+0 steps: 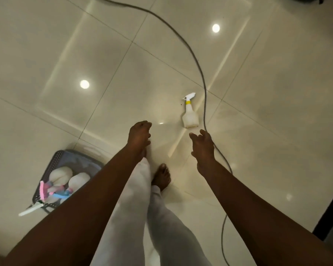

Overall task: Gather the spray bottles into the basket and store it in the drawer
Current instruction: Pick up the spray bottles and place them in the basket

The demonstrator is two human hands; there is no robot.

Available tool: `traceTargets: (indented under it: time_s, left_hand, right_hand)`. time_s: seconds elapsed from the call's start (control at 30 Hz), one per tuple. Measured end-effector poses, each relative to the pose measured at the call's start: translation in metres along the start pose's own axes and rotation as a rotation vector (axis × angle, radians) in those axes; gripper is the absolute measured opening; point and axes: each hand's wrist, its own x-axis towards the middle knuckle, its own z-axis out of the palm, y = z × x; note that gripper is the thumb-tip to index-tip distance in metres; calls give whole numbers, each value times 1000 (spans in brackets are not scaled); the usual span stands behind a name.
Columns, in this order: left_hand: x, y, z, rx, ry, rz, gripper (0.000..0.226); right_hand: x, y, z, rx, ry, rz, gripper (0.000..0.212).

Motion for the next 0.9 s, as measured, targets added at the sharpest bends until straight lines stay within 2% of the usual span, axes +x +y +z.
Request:
traceTargets:
  time_s: [0.13,0.4,0.57,0.7,0.83,0.9]
  left_hand:
    - [26,22,45,54,-35,-45,42]
    - [82,31,122,211,-48,-88,47]
    - [149,8,162,225,-14,-168,48]
    - [201,-20,185,207,-3,-299,43]
    - [228,-47,210,198,-65,-409,57]
    - [234,-56,220,135,-93,-429,54]
  right_hand:
    - [37,-28,-8,10,14,85,67]
    - [147,-58,5,-19,-18,188,63]
    - [230,-44,21,-141,-105,229,65]
    - [284,-24,34,-198,-147,286,64]
    - [321,-7,45,-253,-172,335,64]
    - [332,-1,47,-272,-193,325,61]
